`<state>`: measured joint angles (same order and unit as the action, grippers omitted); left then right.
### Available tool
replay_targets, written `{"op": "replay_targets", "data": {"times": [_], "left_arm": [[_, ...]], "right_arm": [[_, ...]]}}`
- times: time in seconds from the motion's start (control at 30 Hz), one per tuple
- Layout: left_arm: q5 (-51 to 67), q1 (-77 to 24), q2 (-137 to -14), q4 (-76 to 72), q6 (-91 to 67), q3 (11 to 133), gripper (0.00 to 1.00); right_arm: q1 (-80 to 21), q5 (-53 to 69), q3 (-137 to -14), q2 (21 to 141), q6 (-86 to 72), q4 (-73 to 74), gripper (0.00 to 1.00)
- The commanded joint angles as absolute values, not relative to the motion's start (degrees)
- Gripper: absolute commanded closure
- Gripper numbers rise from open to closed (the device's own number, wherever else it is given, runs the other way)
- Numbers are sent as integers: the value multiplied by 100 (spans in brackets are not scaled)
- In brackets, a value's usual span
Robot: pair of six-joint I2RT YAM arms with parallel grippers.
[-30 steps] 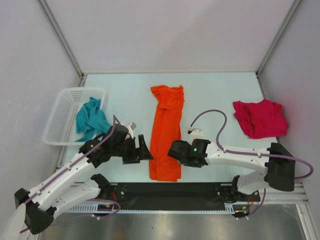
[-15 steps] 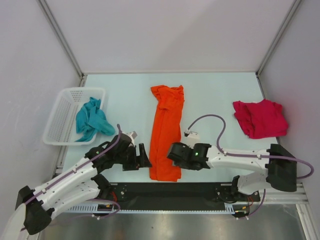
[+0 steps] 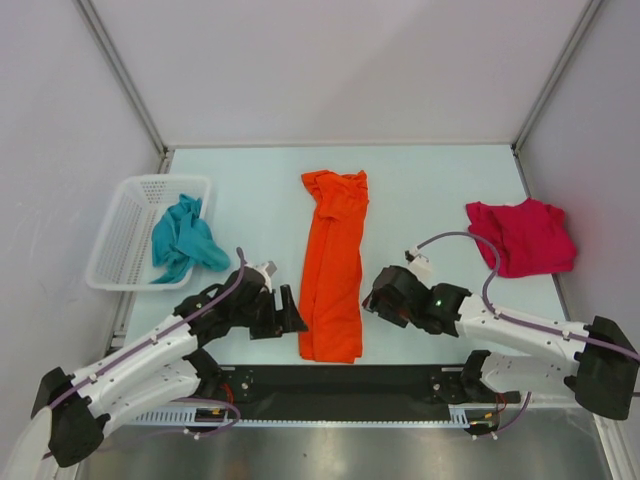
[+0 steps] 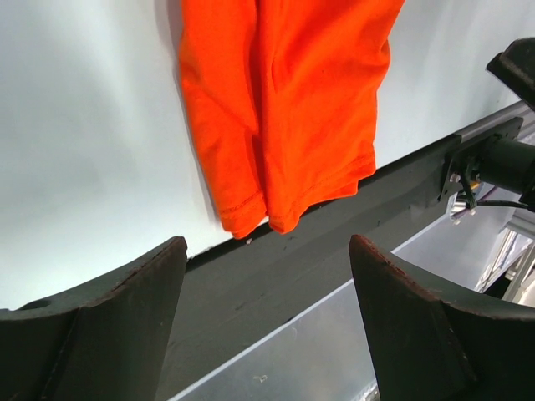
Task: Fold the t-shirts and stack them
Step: Grab the bottom of the folded rectangular tshirt with both arms
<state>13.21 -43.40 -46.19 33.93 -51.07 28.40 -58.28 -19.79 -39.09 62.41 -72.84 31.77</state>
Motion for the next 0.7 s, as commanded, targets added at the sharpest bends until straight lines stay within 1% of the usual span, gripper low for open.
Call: {"op": "replay_targets", "data": {"times": [0.0,0.13,0.33,0.67], "left_arm": [[1327,-4368,-4649,2823,-5282,2567,16],[1275,-4429,-4711,2619,-5379,2382,16],[1292,-4474,-4834,2365,-5396,2224,16],[1222,-4843,-5493,1855,-5537,2355,17]], "right_arm": [[-5871,-1837,-4149,6416,-7101,2998,40],[-6011,-1688,-3964,6521,-7268,2708,40],[-6266,-1679,-3797,6671,-7523,2663,40],[-6618,-1644,-3287,6416,-8050,2733,40]]}}
